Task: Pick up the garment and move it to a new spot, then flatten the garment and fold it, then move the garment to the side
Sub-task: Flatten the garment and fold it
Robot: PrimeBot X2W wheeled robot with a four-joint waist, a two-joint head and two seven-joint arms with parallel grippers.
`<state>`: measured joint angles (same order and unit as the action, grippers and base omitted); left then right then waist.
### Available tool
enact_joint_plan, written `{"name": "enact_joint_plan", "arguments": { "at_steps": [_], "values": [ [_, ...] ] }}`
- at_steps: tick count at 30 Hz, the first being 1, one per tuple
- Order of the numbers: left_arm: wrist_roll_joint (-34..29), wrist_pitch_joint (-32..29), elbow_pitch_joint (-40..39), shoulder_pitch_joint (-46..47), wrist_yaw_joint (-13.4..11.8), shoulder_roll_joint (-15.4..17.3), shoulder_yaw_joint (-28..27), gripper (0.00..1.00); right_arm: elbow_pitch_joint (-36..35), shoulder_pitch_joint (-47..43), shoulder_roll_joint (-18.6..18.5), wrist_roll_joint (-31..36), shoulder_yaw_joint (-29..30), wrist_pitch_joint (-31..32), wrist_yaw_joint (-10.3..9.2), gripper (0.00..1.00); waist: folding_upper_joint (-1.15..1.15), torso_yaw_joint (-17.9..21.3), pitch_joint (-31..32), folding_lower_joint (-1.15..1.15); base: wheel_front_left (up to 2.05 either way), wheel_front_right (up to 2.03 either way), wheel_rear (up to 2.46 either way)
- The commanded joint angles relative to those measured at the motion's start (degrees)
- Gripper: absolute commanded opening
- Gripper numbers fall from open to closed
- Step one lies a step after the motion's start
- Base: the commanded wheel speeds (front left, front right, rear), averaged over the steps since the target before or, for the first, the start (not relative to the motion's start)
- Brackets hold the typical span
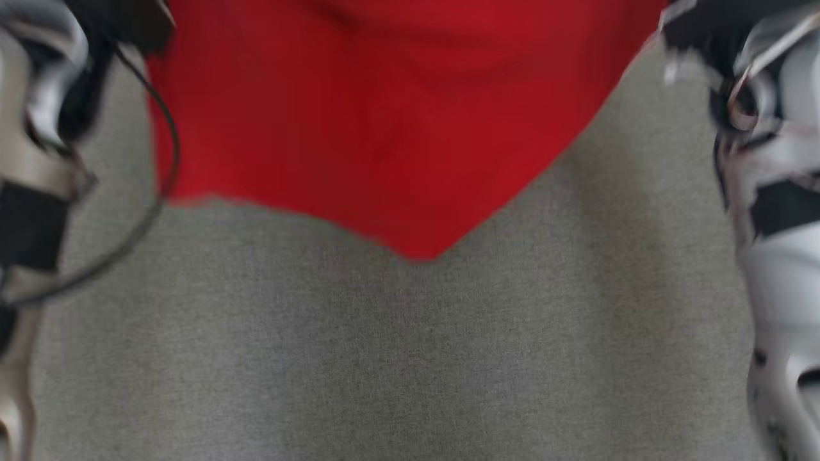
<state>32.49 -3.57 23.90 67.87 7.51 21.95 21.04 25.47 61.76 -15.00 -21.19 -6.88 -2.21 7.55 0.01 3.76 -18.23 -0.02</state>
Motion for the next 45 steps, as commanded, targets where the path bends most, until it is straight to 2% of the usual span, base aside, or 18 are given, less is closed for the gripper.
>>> {"name": "enact_joint_plan", "arguments": {
  "at_steps": [1,9,15,23,31,36,39,45],
  "values": [
    [0.92,-0.22,1.16,2.80,-0.09,0.37,0.13,0.00,0.51,3.06,-0.13,-0.02,-0.68,0.60,-0.13,0.00,-0.01,0.88,-7.58,0.02,0.00,0.00,0.00],
    [1.49,0.25,10.91,25.94,-0.09,2.79,2.30,0.00,7.27,27.16,0.10,-0.19,-3.55,3.88,-0.13,0.00,-0.01,2.19,-14.48,0.02,0.00,0.00,0.00],
    [2.95,1.01,18.47,39.42,-0.08,1.78,4.33,0.00,12.94,42.03,0.32,0.95,-4.23,5.08,-0.13,0.00,-0.01,2.49,-17.78,0.02,0.00,0.00,0.00],
    [5.56,3.31,28.26,48.84,-0.08,0.50,6.44,0.00,21.82,54.02,0.91,3.30,-4.93,3.89,-0.13,0.00,-0.01,2.59,-19.83,0.02,0.00,0.00,0.00],
    [8.76,5.18,31.48,49.56,-0.09,0.07,9.57,0.00,26.89,56.95,1.96,3.27,-7.51,1.12,-0.13,0.00,-0.01,2.32,-21.01,0.02,0.00,0.00,0.00],
    [11.92,6.60,31.57,47.46,-0.09,1.16,11.68,0.00,28.50,56.40,1.72,1.69,-9.31,-0.68,-0.13,0.00,-0.01,2.35,-21.11,0.02,0.00,0.00,0.00],
    [14.11,7.88,30.18,44.80,-0.08,1.98,13.06,0.00,28.40,54.26,1.41,0.54,-10.49,-2.04,-0.13,0.00,-0.01,2.46,-20.34,0.02,0.00,0.00,0.00],
    [19.32,11.25,25.25,34.18,-0.08,5.00,16.55,0.00,25.17,43.17,1.20,-4.89,-13.20,-5.97,-0.13,0.00,-0.01,3.01,-15.23,0.02,0.00,0.00,0.00]
  ]
}}
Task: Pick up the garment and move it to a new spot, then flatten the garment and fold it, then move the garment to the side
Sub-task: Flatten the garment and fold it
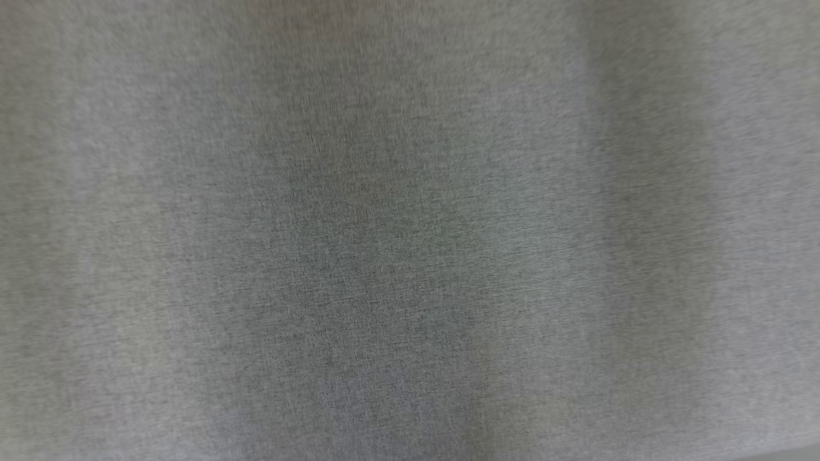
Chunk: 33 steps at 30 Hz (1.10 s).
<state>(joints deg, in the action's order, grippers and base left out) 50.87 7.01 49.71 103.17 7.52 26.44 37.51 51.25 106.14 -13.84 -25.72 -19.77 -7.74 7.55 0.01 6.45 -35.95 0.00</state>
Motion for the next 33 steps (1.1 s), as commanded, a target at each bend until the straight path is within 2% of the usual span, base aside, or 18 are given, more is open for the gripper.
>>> {"name": "enact_joint_plan", "arguments": {
  "at_steps": [1,7,10,14,23,26,33],
  "values": [
    [1.67,1.33,-1.43,-3.37,-0.09,0.71,0.35,0.00,-1.42,-3.85,-0.10,-1.44,-0.52,-1.02,-0.13,0.00,-0.01,0.41,3.52,0.00,0.00,0.00,0.00],
    [5.28,5.30,-6.30,-17.30,-0.24,2.05,0.31,0.00,-10.88,-21.43,-3.65,-5.57,-0.83,-2.41,-0.13,0.00,-0.01,0.16,8.88,0.00,0.00,0.00,0.00],
    [5.96,6.77,-9.48,-25.26,-1.41,2.74,0.10,0.00,-16.55,-31.04,-5.33,-6.56,0.50,-1.95,-0.13,0.00,-0.01,0.08,11.41,0.00,0.00,0.00,0.00],
    [7.75,7.82,-16.23,-36.08,-4.29,3.91,-1.69,0.00,-25.07,-44.81,-6.56,-6.85,4.15,-0.49,-0.13,0.00,-0.01,0.03,14.32,0.00,0.00,0.00,0.00],
    [9.57,8.27,-31.82,-59.81,-11.77,4.96,-5.60,0.00,-44.17,-74.90,-0.87,-3.72,14.80,5.64,-0.13,0.00,-0.01,-0.29,18.56,0.00,0.00,0.00,0.00],
    [9.68,8.23,-35.13,-66.69,-13.58,3.96,-8.28,0.00,-49.34,-83.65,1.87,-2.21,17.98,7.74,-0.13,0.00,-0.01,-0.38,19.51,0.00,0.00,0.00,0.00],
    [8.30,8.21,-39.55,-79.81,-14.70,1.67,-13.87,0.00,-55.29,-96.43,6.08,-0.26,22.78,10.43,-0.13,0.00,-0.01,0.33,21.59,0.00,0.00,0.00,0.00]
  ]
}}
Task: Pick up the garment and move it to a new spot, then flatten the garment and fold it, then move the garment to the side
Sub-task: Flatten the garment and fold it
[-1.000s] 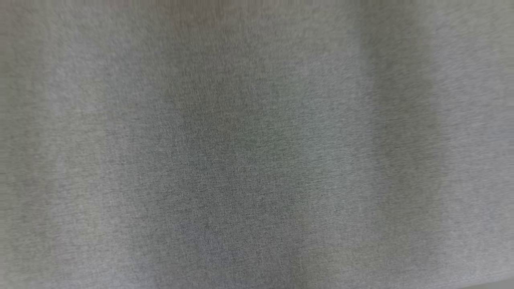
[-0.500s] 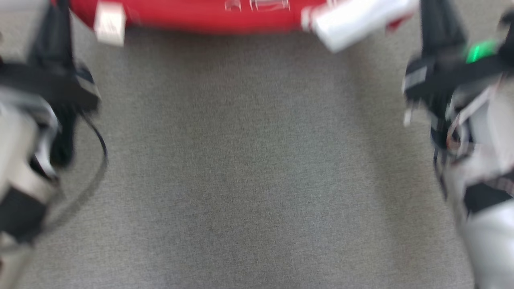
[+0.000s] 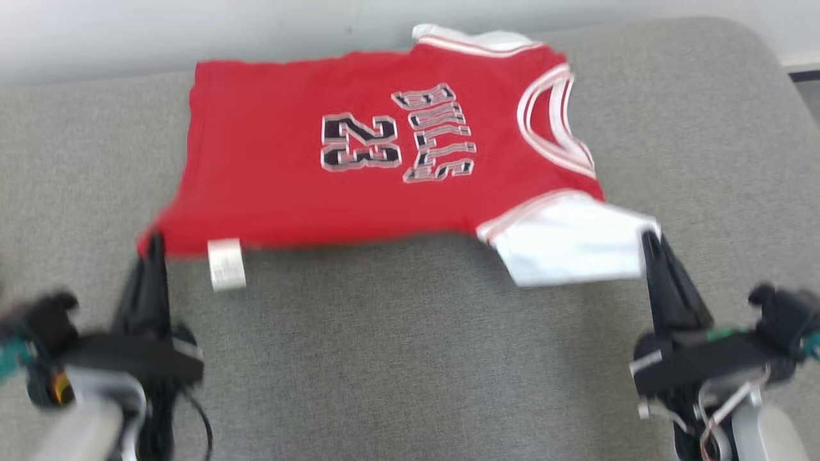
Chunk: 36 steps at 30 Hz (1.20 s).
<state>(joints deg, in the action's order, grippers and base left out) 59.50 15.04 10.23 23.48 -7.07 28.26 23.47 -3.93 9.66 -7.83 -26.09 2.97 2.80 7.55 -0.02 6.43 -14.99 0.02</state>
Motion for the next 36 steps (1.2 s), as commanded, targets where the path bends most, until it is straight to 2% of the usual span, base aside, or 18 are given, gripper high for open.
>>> {"name": "enact_joint_plan", "arguments": {
  "at_steps": [1,5,9,13,22,29,36],
  "values": [
    [-0.75,0.19,-0.53,-2.25,-0.15,-0.53,-0.55,0.00,-0.49,-1.49,0.57,0.02,0.55,0.10,-0.13,0.00,0.02,0.43,1.03,-0.02,0.00,0.00,0.00],
    [-2.02,0.19,-1.47,-10.28,-0.26,-3.02,-4.48,0.00,-1.10,-7.35,1.50,0.88,1.62,0.56,-0.13,0.00,0.02,0.40,2.54,-0.02,0.00,0.00,0.00],
    [-3.74,0.21,-0.72,-16.08,0.38,-5.41,-5.55,0.00,-0.81,-13.52,2.74,1.32,1.70,0.53,-0.13,0.00,0.02,-0.46,4.20,-0.02,0.00,0.00,0.00],
    [-5.09,0.20,0.82,-21.13,1.43,-8.69,-6.58,0.00,-1.01,-20.02,3.90,1.01,4.57,0.21,-0.14,0.00,0.02,-1.69,6.63,-0.02,0.00,0.00,0.00],
    [-7.11,0.20,2.93,-26.94,2.92,-11.54,-7.12,0.00,-3.10,-30.72,4.90,0.58,4.01,2.66,-0.13,0.00,0.02,-2.99,8.61,-0.02,0.00,0.00,0.00],
    [-9.52,0.20,4.29,-27.29,3.71,-12.44,-7.00,0.00,-2.76,-30.20,5.03,-0.39,3.53,2.14,-0.13,0.00,0.02,-2.91,8.42,-0.02,0.00,0.00,0.00],
    [-12.23,0.20,4.36,-24.19,4.93,-12.93,-7.07,0.00,-2.89,-24.92,5.00,0.01,2.87,2.60,-0.13,0.00,0.02,-3.02,7.90,-0.02,0.00,0.00,0.00]
  ]
}}
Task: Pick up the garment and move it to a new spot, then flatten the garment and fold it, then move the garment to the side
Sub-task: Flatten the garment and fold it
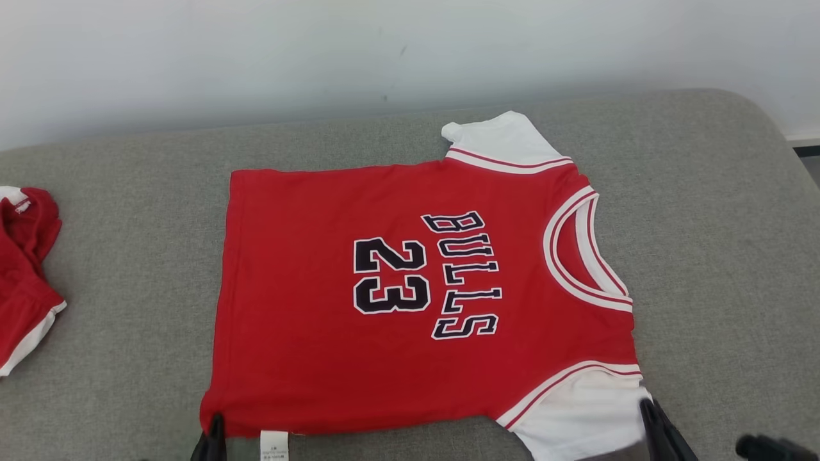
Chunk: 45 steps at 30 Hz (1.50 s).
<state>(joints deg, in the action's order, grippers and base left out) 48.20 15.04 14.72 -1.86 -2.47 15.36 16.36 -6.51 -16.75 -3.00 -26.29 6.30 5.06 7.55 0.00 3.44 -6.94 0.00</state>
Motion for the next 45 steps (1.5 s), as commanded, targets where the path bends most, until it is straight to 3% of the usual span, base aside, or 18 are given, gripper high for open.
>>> {"name": "enact_joint_plan", "arguments": {
  "at_steps": [1,17,30,39,40,41,42,43,45],
  "values": [
    [-1.28,0.20,-0.18,1.73,0.32,0.07,0.20,0.00,-0.32,2.55,-0.20,0.54,-0.74,0.63,-0.13,0.00,0.00,-0.06,-0.22,0.00,0.00,0.00,0.00],
    [-1.10,-3.28,0.85,11.76,0.29,0.50,0.84,0.00,6.45,20.85,-4.79,-1.58,-3.09,4.93,-0.13,0.00,0.00,-0.30,-2.46,0.00,0.00,0.00,0.00],
    [-1.76,-6.10,5.60,21.02,0.88,1.23,1.46,0.00,28.12,42.66,-7.40,-0.68,-5.53,2.53,-0.13,0.00,0.00,0.05,-5.89,0.00,0.00,0.00,0.00],
    [-2.36,-5.69,10.17,24.84,2.06,1.33,2.01,0.00,40.54,51.76,-8.54,-0.28,-9.57,-4.58,-0.13,0.00,0.00,-0.12,-7.14,0.00,0.00,0.00,0.00],
    [-2.54,-5.46,10.64,25.02,2.23,1.33,2.18,0.03,41.63,52.17,-8.59,-0.45,-10.02,-5.57,-0.13,0.04,0.00,-0.13,-7.04,0.00,0.00,0.00,0.00],
    [-3.09,-5.18,11.02,25.17,2.28,1.47,2.45,0.44,42.60,52.53,-8.63,-0.67,-10.54,-6.56,-0.13,0.33,0.00,-0.13,-6.84,0.00,0.00,0.00,0.00],
    [-3.36,-4.83,11.44,25.24,2.28,1.49,2.64,0.98,43.32,52.89,-8.72,-0.89,-11.06,-7.67,-0.13,0.49,0.00,-0.15,-6.62,0.00,0.00,0.00,0.00],
    [-3.74,-4.45,11.93,25.24,2.27,1.42,2.85,1.00,44.30,53.07,-8.88,-1.34,-11.56,-8.41,-0.13,1.00,0.00,-0.23,-6.27,0.00,0.00,0.00,0.00],
    [-4.13,-3.80,12.45,24.96,2.43,1.26,3.03,1.00,45.61,52.90,-9.44,-1.56,-13.12,-9.49,-0.13,1.00,0.00,-0.31,-5.61,0.00,0.00,0.00,0.00]
  ]
}}
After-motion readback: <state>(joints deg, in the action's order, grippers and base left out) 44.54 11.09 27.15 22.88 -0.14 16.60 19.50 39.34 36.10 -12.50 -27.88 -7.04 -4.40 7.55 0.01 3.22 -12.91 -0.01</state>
